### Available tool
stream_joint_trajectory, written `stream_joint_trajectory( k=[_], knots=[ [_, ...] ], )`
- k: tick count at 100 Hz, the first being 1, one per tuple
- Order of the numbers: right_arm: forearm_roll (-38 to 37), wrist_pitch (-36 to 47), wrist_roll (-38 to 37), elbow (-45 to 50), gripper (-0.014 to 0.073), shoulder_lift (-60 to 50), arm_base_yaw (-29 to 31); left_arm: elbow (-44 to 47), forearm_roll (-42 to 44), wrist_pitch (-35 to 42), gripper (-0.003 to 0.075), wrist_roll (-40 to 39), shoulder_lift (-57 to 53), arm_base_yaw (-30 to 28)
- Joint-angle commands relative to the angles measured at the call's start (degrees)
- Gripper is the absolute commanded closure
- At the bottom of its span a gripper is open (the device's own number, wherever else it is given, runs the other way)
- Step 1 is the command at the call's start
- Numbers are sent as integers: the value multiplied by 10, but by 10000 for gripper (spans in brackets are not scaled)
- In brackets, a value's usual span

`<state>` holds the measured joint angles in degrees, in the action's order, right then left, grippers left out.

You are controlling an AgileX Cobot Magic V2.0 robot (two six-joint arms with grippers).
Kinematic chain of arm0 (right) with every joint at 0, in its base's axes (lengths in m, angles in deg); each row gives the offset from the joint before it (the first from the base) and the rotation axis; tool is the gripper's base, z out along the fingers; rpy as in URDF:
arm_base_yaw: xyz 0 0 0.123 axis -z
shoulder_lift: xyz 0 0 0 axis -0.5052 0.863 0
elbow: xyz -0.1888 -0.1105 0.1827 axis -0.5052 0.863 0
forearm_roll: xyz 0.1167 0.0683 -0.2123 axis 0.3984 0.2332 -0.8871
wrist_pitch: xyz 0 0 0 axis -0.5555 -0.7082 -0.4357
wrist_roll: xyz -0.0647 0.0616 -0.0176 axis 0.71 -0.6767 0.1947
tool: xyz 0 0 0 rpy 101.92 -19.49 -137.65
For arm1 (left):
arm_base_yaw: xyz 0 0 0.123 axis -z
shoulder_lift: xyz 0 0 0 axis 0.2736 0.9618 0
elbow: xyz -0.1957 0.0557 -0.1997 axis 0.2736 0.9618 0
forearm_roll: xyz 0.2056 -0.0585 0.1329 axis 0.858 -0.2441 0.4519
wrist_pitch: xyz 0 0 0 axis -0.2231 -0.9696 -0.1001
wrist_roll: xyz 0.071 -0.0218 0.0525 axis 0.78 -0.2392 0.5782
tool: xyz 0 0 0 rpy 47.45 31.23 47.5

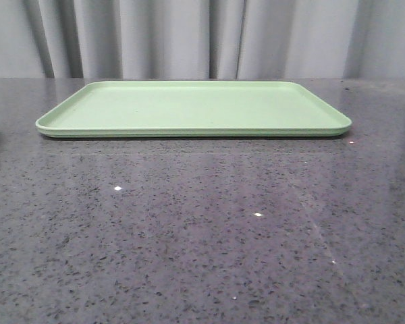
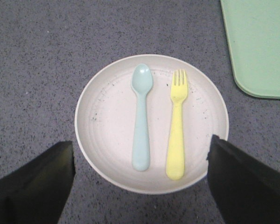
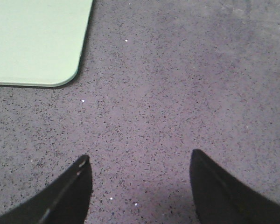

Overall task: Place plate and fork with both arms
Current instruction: 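Move the left gripper above the white plate holding spoon and fork, then open the left gripper and lower it onto the white plate's rim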

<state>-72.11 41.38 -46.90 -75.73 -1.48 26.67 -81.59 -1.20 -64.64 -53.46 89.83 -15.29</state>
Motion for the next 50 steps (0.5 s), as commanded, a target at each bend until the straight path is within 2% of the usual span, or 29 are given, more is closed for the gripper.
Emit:
stream_joint_trajectory(
  k=[1,14,31,50],
  knots=[
    [-3,34,7,-20,128,7,4,-37,17,59,155,-7,38,4],
    [-3,33,7,-20,128,7,4,-78,40,63,155,-7,102,-6],
    [-3,30,7,-20,128,7,4,-123,42,74,155,5,169,-48],
    [-3,23,7,-20,128,7,4,-135,-17,90,155,75,228,-129]
  ],
)
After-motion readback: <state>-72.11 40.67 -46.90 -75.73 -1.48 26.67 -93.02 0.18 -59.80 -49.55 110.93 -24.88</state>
